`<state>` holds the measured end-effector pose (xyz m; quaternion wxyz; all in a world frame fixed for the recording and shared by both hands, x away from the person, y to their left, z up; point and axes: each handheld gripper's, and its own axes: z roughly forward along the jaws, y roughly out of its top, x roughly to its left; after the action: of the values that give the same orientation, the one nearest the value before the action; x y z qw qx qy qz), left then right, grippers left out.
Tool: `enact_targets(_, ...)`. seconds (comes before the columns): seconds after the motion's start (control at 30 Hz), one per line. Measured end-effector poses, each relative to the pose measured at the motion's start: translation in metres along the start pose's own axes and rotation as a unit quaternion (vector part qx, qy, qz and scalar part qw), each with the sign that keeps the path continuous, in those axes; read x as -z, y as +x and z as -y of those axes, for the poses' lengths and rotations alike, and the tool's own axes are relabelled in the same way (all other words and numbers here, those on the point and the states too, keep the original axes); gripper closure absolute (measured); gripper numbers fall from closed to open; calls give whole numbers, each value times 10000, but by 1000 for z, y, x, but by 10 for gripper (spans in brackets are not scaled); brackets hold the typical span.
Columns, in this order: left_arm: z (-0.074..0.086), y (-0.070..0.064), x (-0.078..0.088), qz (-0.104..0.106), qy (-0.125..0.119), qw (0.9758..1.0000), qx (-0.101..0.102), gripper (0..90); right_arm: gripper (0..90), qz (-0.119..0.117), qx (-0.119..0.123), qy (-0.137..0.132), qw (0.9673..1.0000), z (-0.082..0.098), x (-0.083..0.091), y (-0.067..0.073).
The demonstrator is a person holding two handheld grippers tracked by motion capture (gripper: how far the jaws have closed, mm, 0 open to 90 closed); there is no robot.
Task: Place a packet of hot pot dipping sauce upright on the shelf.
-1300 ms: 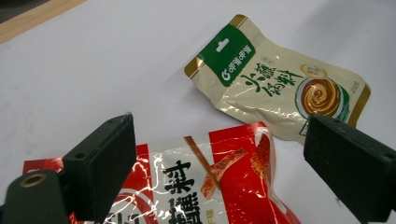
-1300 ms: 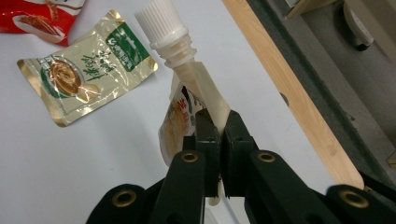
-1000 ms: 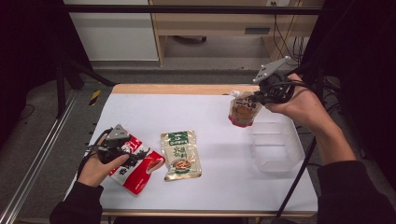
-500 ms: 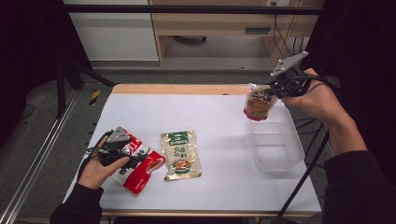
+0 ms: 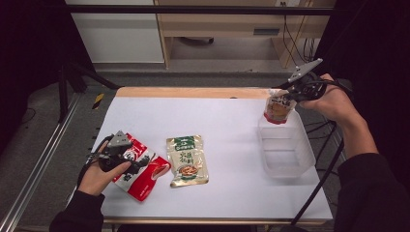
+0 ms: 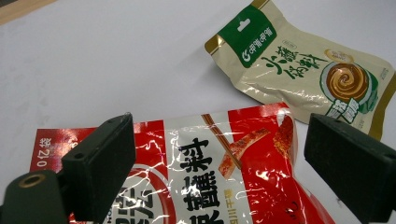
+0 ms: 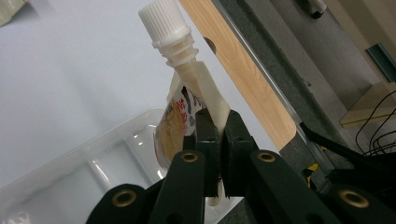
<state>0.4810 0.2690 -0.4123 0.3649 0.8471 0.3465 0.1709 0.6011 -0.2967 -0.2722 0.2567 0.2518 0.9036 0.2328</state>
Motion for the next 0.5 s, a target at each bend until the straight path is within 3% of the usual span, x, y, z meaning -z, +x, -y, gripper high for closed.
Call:
enact_targets(0.23,0,0,-1,3,12,10000,7,93,876,-87,-37,94,9999,8,-16,-3)
enact_targets(0.5,0,-1,-1,-3,24,10000,-30,93,875,-196,-161,99,9996,21,-34,4)
